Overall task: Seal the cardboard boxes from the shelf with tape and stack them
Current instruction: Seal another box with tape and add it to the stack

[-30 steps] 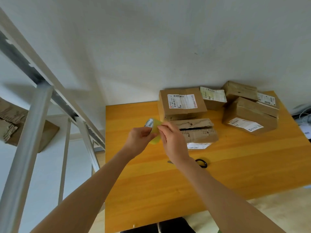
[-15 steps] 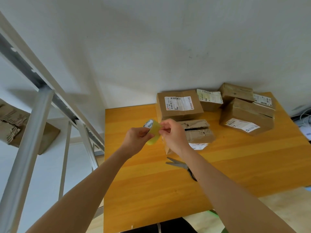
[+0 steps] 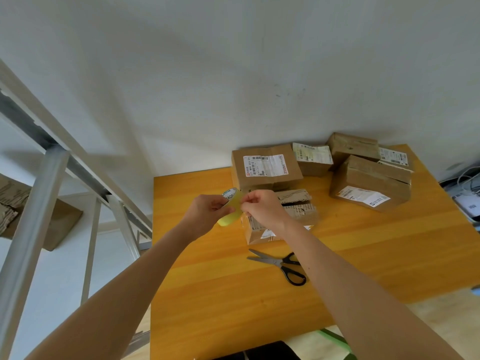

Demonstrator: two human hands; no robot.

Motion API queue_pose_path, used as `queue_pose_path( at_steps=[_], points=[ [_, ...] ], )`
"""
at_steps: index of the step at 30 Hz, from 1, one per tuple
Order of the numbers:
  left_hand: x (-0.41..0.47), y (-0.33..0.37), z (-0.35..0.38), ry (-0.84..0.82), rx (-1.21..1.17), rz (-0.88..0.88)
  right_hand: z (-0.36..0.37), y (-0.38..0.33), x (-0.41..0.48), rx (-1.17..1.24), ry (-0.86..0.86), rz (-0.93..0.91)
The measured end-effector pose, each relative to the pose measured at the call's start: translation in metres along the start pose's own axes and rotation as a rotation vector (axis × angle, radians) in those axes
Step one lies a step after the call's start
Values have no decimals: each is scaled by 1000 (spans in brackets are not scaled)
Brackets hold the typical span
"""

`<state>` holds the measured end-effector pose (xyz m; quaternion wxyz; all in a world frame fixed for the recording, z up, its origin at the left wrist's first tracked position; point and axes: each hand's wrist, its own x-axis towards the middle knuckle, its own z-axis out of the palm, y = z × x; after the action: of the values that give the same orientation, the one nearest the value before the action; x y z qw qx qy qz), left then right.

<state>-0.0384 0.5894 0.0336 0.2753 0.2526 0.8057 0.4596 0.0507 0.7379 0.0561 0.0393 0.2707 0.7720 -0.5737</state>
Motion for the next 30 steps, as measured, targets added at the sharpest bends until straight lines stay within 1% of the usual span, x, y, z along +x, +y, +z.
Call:
queue_pose_path(
  at_steps=[4,9,11,13,16,18,21,22,24,26,27,28,29,30],
  points=[
    [3,3,0,-1,58,42,-5,1,5,-4,39,-63],
    [11,6,-7,54,120,21,-9,-8,4,-60,68,-221],
    [15,11,-10,89,107,-3,-10,-15,5,-57,66,-257],
    [18,15,-9,115,36,-25,-13,-20,7,-32,81,-263],
    [16,18,-4,196,-70,-28,-11,-23,8,79,116,-243],
    [12,19,0,204,-113,-19,-8,-20,8,168,162,-199],
    [6,18,6,202,-81,-29,-6,-14,7,384,232,-97],
    [5,15,8,237,-62,-30,-7,-12,7,469,248,-61],
    [2,9,14,368,-69,7,-11,-13,7,621,258,-4],
    [0,6,25,481,-202,10,-15,-16,9,736,252,29],
    [0,5,33,502,-292,-13,-17,-18,9,766,245,34],
    [1,6,40,508,-367,-53,-18,-18,9,748,244,29],
    [3,6,45,507,-413,-106,-20,-17,9,676,251,25],
    [6,6,47,501,-408,-151,-22,-14,8,586,263,28]
  ],
)
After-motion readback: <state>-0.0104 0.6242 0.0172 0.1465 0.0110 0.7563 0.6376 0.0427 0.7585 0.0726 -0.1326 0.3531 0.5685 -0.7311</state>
